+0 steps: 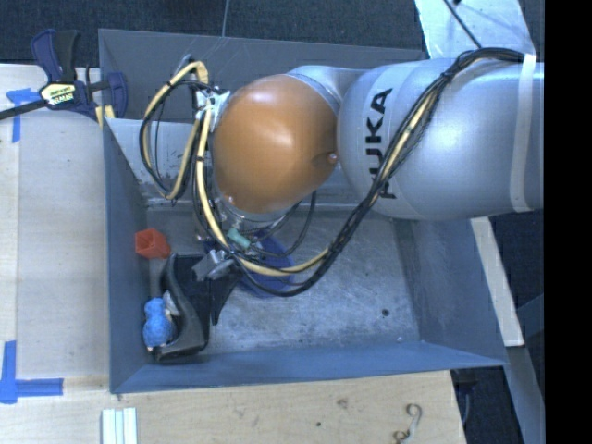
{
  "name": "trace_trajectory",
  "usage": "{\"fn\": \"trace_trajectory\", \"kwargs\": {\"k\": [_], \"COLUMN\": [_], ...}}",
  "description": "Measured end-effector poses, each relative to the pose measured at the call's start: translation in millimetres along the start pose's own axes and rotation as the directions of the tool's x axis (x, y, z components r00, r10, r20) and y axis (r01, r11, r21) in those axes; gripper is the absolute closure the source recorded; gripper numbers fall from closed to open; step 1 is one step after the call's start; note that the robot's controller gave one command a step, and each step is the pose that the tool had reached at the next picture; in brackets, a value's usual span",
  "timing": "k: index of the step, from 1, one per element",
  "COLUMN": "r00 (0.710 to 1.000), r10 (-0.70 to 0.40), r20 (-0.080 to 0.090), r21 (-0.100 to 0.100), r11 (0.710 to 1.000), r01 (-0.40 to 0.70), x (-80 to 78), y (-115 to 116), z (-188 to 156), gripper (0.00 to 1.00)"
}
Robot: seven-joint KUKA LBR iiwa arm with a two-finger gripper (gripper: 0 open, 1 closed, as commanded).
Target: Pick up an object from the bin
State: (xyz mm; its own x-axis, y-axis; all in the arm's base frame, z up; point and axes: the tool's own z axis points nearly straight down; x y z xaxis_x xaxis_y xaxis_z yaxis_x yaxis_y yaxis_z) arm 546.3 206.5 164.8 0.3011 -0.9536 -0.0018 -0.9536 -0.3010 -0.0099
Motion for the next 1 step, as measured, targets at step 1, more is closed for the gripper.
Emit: {"fn": "trace_trajectory", "kwargs": {"k": [1], "r00": [1.000], "r10": [0.003], "r20": [0.001], "r21": [-0.005], "r11": [1.000], "r01": [-0.003], "x": [-0.3], "y": [-1.5], "z": [-20.7], "gripper": [1.00]}}
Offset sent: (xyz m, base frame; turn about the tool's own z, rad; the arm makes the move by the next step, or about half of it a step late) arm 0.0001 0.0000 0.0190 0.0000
